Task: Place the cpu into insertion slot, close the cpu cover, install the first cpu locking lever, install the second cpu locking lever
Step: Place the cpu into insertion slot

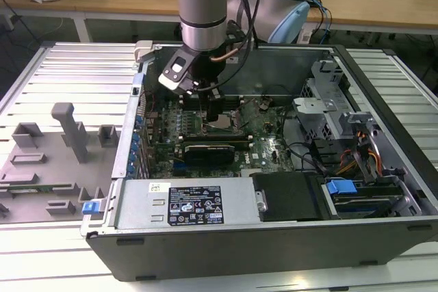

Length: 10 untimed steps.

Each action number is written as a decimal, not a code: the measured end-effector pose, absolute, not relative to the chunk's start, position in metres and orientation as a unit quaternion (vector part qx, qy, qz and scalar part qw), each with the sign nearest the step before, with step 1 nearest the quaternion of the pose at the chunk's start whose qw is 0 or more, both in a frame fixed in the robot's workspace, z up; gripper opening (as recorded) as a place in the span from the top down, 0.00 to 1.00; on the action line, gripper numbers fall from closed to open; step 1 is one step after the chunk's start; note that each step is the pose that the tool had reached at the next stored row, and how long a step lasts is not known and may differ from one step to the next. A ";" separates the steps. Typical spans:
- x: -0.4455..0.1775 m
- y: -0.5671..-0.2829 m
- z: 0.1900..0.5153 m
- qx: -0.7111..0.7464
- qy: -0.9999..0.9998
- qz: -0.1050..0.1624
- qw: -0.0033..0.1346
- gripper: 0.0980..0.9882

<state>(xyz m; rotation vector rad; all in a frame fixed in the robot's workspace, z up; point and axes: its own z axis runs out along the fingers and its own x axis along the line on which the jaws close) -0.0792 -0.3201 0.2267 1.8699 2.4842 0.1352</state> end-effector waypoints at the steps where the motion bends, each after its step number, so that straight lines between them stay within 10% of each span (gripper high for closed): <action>1: -0.079 -0.320 0.227 0.600 0.799 0.043 0.015 0.42; 10: -0.078 -0.320 0.227 0.573 0.819 0.042 0.014 0.42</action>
